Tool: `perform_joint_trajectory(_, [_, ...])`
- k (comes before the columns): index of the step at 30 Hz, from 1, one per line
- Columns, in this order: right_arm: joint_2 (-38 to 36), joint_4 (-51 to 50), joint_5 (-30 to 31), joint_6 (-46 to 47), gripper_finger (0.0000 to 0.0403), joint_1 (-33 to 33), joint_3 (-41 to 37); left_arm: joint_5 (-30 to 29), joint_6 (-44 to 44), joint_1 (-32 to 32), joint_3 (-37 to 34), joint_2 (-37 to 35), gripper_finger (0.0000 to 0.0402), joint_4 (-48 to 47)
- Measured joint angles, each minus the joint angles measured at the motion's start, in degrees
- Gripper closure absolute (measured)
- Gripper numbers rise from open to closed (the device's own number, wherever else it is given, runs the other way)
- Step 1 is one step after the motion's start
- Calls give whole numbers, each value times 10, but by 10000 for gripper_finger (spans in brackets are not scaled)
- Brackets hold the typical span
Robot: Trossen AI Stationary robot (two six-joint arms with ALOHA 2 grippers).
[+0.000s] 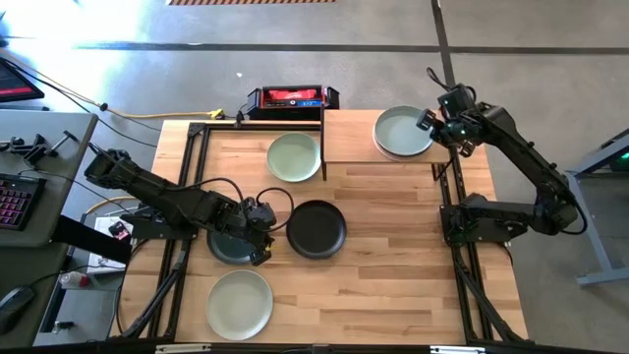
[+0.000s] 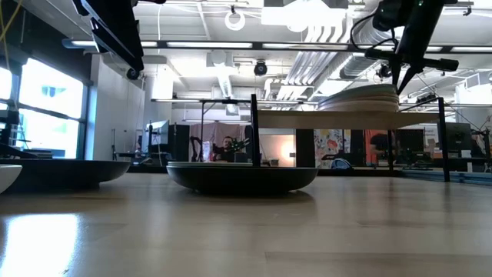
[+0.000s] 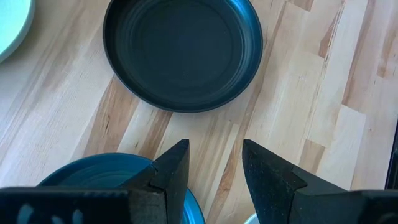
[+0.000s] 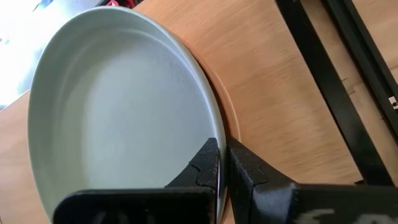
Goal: Place and stack plates onto a shelf
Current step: Stack the light blue plate on top of the orange plate on the shelf
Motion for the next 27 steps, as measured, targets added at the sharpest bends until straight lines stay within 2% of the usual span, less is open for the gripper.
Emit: perform_joint_trajectory(27, [0, -2, 11, -7, 402, -4, 0, 0, 0, 0, 0, 0, 266, 0])
